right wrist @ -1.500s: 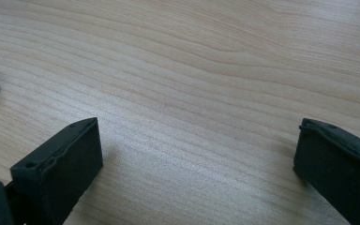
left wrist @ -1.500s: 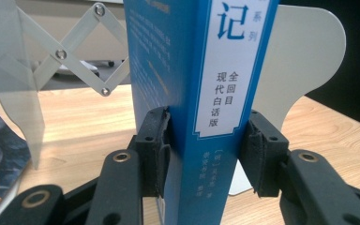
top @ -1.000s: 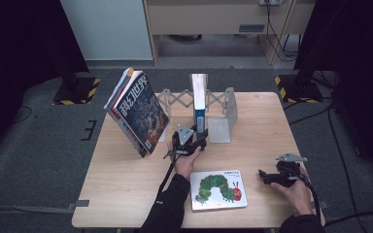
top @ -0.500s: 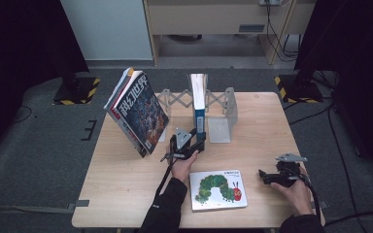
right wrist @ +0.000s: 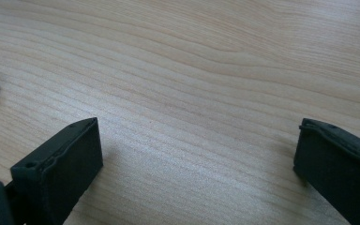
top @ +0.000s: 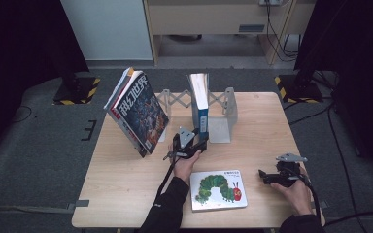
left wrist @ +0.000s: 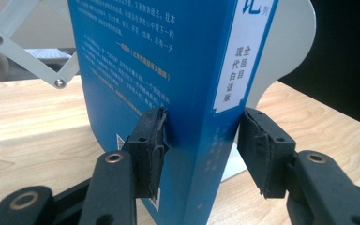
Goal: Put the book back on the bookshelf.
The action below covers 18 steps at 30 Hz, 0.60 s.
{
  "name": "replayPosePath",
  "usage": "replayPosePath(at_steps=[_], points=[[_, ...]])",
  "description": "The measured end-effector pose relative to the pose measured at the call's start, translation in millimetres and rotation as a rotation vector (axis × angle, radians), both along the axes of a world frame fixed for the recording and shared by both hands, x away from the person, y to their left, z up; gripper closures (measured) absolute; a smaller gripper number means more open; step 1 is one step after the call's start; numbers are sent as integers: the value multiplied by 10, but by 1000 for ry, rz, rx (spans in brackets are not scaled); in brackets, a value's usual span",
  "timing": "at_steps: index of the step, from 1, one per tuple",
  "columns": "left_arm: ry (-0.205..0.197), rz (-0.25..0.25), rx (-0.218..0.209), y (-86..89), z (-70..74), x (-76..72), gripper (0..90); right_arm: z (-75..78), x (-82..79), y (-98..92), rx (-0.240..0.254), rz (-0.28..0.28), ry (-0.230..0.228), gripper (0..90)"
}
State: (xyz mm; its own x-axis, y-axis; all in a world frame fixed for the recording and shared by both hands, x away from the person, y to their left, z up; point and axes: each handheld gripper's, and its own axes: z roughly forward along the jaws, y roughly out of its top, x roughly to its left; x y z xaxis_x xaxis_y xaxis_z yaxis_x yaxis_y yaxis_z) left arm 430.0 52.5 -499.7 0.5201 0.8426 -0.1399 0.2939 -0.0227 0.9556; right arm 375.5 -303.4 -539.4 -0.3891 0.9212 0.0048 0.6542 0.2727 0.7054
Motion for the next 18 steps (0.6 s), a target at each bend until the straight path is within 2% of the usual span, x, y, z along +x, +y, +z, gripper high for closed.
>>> replayPosePath(at_steps=[6,14,18], points=[[9,-18,-14,20,-15,-13,442,0,0,0,0,0,0,17],[-24,-5,-69,66,92,23,432,0,0,0,0,0,0,17],[-36,10,-75,52,166,58,391,0,0,0,0,0,0,17]])
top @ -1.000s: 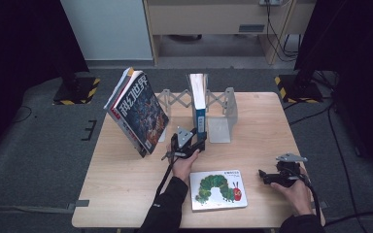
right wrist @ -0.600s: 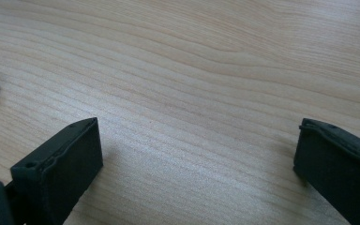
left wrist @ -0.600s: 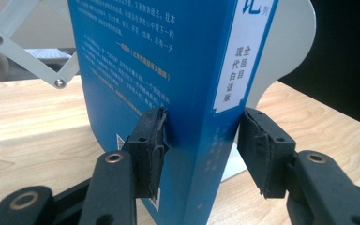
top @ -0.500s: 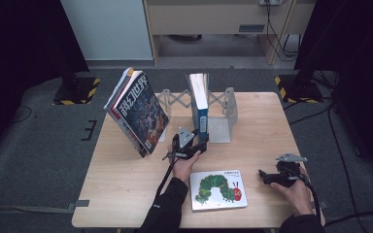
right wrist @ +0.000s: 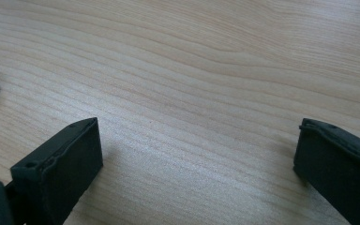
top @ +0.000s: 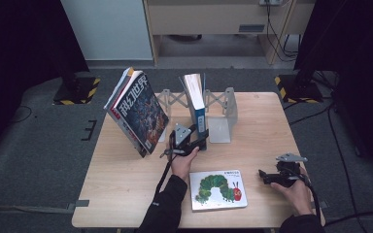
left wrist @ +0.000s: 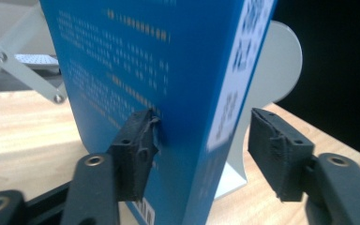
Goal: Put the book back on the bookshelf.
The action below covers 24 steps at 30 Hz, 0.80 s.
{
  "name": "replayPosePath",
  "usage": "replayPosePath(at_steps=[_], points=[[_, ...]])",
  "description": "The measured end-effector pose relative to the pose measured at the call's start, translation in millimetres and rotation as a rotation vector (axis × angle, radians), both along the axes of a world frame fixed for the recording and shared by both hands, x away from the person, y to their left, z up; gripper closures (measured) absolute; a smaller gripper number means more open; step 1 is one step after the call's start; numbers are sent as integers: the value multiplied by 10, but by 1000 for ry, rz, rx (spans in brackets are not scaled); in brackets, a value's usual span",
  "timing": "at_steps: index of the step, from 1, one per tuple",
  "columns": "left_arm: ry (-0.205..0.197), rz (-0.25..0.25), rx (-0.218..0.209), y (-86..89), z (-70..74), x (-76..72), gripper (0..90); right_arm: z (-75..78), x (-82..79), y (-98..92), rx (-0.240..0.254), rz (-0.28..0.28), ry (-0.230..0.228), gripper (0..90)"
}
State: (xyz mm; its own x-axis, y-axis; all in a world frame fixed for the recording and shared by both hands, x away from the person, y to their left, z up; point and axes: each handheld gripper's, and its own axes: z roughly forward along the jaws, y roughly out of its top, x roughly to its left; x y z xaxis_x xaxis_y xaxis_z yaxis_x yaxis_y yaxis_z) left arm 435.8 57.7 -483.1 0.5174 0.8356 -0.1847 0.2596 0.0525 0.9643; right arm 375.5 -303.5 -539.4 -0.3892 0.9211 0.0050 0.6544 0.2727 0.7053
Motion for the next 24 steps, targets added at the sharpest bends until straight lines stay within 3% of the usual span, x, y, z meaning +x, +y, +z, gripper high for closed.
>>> replayPosePath(at_steps=[6,15,24], points=[[-11,23,2,-31,136,68,362,0,0,0,0,0,0,17],[-15,33,12,-78,217,172,331,0,0,0,0,0,0,17],[-36,-35,65,-91,232,246,317,0,1,0,0,1,-1,17]])
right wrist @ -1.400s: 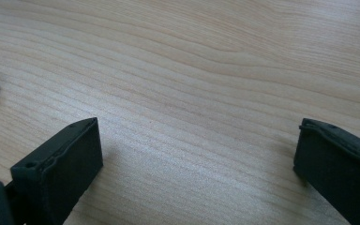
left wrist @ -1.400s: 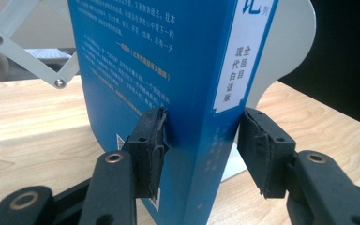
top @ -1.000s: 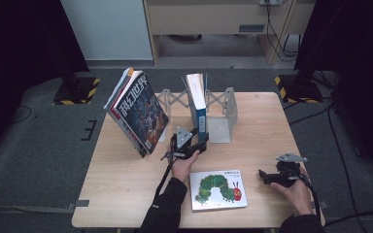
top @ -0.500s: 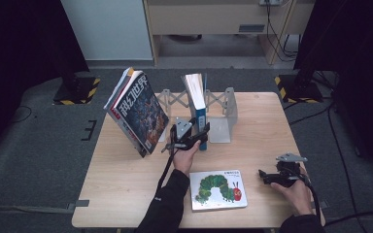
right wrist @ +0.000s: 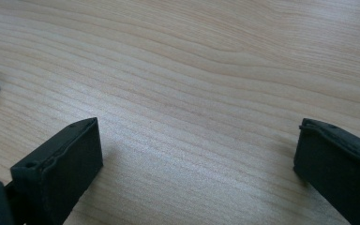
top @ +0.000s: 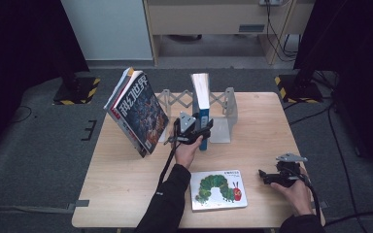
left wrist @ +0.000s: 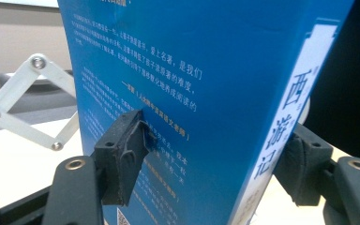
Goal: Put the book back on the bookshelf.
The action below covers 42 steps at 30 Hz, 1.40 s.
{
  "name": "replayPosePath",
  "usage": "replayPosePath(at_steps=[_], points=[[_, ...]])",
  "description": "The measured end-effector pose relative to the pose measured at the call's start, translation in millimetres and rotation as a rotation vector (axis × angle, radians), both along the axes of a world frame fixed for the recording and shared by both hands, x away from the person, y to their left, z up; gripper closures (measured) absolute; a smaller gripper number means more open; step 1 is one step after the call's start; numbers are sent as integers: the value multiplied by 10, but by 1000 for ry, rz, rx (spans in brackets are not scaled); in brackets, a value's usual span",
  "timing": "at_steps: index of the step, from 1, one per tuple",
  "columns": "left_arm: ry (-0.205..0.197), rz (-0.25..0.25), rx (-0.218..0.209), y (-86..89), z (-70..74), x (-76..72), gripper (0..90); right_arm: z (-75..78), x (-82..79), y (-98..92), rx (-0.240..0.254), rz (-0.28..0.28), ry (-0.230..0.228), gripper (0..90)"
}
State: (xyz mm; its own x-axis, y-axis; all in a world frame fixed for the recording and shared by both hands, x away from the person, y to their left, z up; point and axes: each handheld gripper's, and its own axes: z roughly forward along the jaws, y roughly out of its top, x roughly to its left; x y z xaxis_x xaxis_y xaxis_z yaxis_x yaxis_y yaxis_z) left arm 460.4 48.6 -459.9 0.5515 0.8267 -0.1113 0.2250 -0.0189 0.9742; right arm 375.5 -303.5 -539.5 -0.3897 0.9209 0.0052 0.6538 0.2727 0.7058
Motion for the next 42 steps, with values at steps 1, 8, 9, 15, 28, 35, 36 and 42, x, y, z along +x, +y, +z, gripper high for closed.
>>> replayPosePath(at_steps=[1,8,9,15,28,35,36,42], points=[[-2,-4,4,5,3,4,318,0,0,0,0,0,0,17],[-4,-44,59,47,58,38,319,0,0,0,0,0,0,17],[3,-52,66,59,75,55,320,0,0,0,0,0,0,16],[-11,-53,88,81,95,64,354,0,1,-1,0,1,1,16],[-18,-88,126,184,141,97,406,0,3,-1,1,3,2,15],[-27,-71,45,199,54,26,438,-1,3,-1,1,3,1,15],[-28,-70,41,207,51,13,443,-1,2,-1,1,3,1,14],[-24,-70,36,225,34,-5,438,-1,2,-1,1,3,1,15]])
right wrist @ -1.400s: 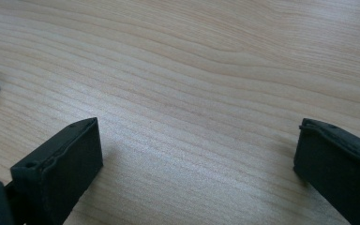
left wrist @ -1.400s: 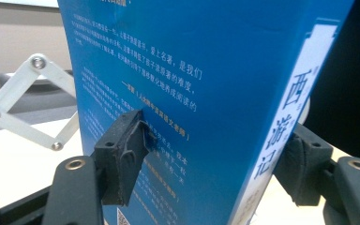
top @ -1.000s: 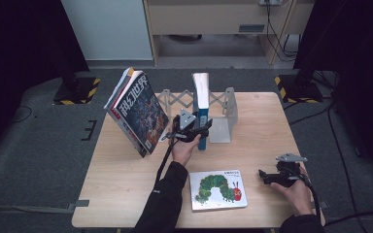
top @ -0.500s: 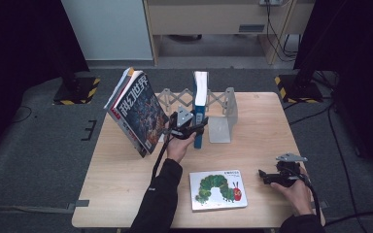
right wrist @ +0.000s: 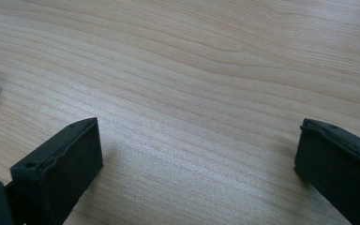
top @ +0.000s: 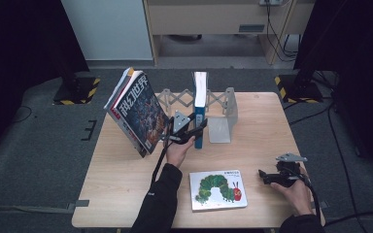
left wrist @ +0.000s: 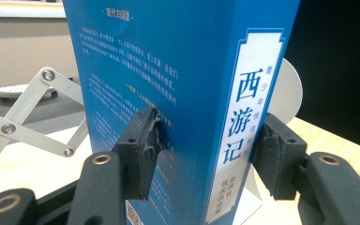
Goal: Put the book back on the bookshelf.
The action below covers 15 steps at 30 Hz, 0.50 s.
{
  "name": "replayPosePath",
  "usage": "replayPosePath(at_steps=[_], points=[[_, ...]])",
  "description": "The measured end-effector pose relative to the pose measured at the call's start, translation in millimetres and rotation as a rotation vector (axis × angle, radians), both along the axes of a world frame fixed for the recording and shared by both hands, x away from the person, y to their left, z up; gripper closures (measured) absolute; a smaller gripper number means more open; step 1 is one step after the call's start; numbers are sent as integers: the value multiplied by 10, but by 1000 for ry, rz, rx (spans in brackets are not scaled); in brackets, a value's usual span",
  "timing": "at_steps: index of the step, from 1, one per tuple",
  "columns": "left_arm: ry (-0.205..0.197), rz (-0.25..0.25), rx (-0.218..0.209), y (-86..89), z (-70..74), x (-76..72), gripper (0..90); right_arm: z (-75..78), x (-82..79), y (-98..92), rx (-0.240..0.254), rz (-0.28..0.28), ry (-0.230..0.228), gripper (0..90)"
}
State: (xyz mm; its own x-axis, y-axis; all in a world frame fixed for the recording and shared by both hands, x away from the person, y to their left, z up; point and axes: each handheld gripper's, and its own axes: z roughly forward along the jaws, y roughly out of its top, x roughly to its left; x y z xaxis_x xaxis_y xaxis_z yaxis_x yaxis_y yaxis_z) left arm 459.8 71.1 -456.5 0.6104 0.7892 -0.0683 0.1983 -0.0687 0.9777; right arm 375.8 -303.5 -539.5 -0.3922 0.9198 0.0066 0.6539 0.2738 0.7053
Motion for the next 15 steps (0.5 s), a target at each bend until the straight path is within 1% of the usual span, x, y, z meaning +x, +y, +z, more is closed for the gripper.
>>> replayPosePath(at_steps=[1,2,5,7,11,15], points=[[3,-1,-1,6,-11,-3,434,0,0,0,0,0,0,14],[8,1,7,11,-23,-6,428,0,0,0,0,0,0,14],[21,5,3,6,-65,-9,398,0,0,0,0,0,0,14],[24,7,7,5,-71,-6,390,0,0,0,0,0,0,14],[28,17,-2,7,-75,-2,377,0,0,0,0,0,0,14],[30,19,-3,5,-81,-12,360,0,0,0,0,0,0,14]])
